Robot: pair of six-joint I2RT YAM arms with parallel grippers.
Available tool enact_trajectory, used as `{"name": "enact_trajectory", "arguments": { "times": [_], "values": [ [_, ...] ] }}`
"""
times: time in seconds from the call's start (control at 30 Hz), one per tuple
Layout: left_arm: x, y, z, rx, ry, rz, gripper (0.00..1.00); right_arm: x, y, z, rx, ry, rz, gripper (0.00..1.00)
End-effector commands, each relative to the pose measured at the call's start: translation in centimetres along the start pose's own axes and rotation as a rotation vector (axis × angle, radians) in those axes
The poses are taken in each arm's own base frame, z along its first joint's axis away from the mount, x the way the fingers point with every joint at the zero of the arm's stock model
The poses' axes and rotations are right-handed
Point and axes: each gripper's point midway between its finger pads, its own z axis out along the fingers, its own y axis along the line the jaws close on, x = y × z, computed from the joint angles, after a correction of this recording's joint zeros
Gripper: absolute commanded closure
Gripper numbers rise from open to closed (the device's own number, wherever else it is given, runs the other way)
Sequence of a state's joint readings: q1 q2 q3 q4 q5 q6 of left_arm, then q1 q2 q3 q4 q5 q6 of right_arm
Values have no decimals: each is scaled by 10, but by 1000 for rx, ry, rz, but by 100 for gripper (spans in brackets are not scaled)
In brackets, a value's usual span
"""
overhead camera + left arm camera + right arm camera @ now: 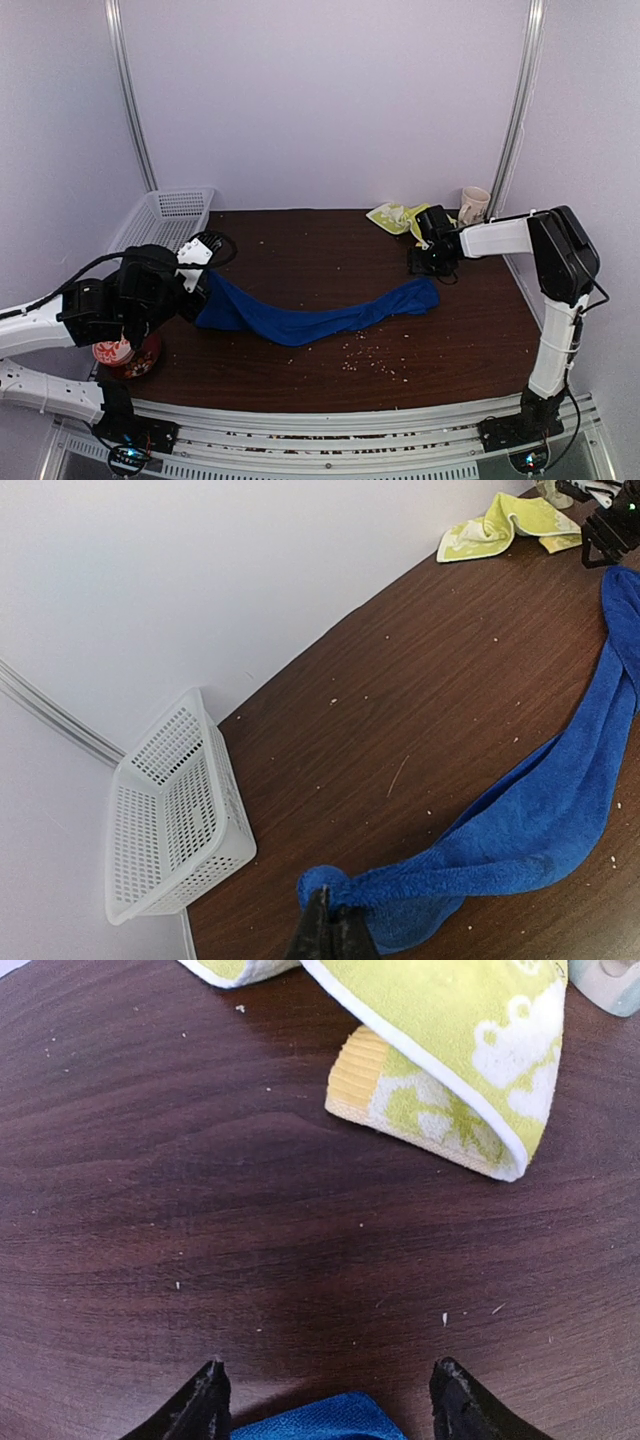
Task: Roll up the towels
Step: Adjust the towel at the center of the board.
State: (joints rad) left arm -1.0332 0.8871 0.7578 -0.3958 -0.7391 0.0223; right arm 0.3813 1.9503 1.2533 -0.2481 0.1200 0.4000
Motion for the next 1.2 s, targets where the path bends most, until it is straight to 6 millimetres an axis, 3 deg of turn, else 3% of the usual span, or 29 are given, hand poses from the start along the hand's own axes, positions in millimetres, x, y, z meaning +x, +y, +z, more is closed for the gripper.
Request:
{"name": "enact_trajectory", "arguments": {
  "times": [0.0,0.17,0.27,0.4,0.5,0.63,0.8,0.9,1.0,1.1,1.17],
  "values": [
    [-7,2,-1,-4,-34,-23,100,8,-9,6,48,32,-11,32],
    [-7,3,-1,-5,-38,-27,100,21,-12,11,51,58,-25,34],
    [-7,3,-2,-4,-41,-28,100,29,-13,16,45,78,-35,40],
    [-7,3,-2,-5,-42,-26,100,31,-9,16,18,80,-30,56],
    [-6,2,-1,-6,-40,-23,100,27,-7,12,7,71,-25,76],
    [-6,4,-1,-17,-41,-29,100,7,-4,0,-3,11,-21,100],
    [-33,20,1,-84,-62,-54,100,-52,13,-15,-24,-119,-71,100],
    [-53,40,2,-181,-40,-41,100,-105,25,-39,-36,-231,-89,100],
    [-76,58,-5,-230,-67,-70,100,-147,36,-88,-111,-359,-78,100],
    [-85,70,-16,-234,-100,-107,100,-148,36,-135,-182,-430,-74,100],
    [-82,73,-22,-218,-105,-118,100,-121,31,-148,-194,-412,-93,100]
  ]
}}
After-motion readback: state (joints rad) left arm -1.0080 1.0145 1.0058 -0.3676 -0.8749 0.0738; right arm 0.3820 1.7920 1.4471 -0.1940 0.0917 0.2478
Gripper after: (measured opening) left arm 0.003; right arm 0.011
